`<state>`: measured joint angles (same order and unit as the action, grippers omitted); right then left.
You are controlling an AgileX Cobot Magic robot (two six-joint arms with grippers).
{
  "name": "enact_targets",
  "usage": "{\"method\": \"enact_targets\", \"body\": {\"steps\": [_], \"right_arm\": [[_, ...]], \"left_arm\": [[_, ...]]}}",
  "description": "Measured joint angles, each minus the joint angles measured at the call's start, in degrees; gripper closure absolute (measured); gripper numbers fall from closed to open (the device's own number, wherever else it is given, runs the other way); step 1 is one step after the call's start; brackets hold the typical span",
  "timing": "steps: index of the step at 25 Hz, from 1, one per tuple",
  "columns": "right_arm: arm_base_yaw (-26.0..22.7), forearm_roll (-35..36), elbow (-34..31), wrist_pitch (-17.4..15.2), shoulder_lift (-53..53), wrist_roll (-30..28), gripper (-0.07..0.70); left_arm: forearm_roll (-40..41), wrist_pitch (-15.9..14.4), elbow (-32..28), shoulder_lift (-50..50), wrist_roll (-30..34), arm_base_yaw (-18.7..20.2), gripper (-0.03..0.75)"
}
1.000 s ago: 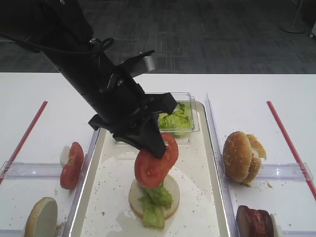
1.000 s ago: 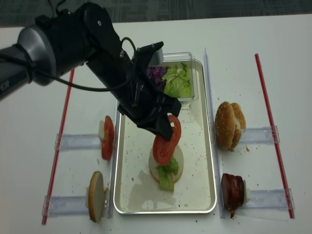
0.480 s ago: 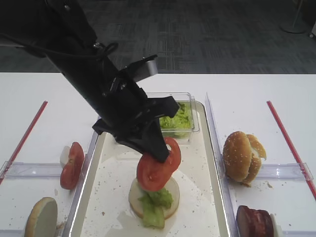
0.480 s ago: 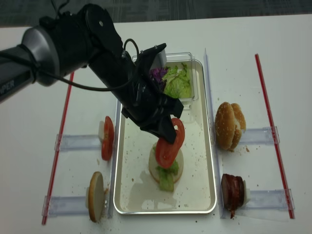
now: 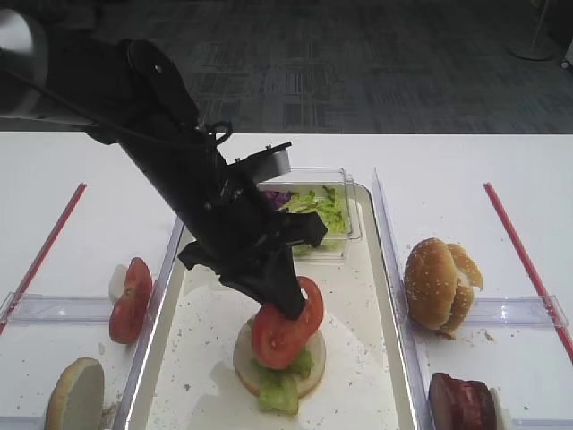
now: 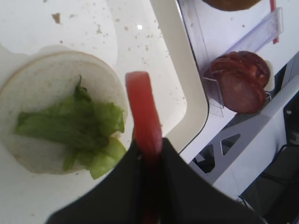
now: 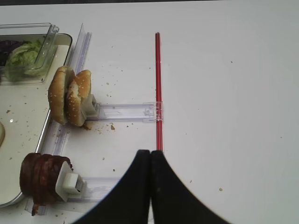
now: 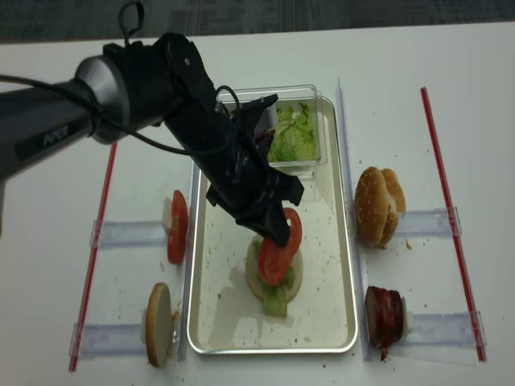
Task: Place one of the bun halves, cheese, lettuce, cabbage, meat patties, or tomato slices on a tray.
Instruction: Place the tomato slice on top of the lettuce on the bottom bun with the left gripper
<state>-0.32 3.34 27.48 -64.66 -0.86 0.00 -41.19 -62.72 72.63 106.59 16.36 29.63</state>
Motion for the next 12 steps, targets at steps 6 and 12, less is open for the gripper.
{"method": "enact_targets", "body": {"steps": [6,12], "right_arm": [[0.0,0.0,0.0,0.0,0.0,0.0,0.595],[0.0,0.0,0.0,0.0,0.0,0.0,0.595]], "left_arm": [[-0.53,0.73,0.0,2.72,1.07,0.0,0.695],[-2.69,1.36,0.0,3.83,2.94,0.0,0.695]]}}
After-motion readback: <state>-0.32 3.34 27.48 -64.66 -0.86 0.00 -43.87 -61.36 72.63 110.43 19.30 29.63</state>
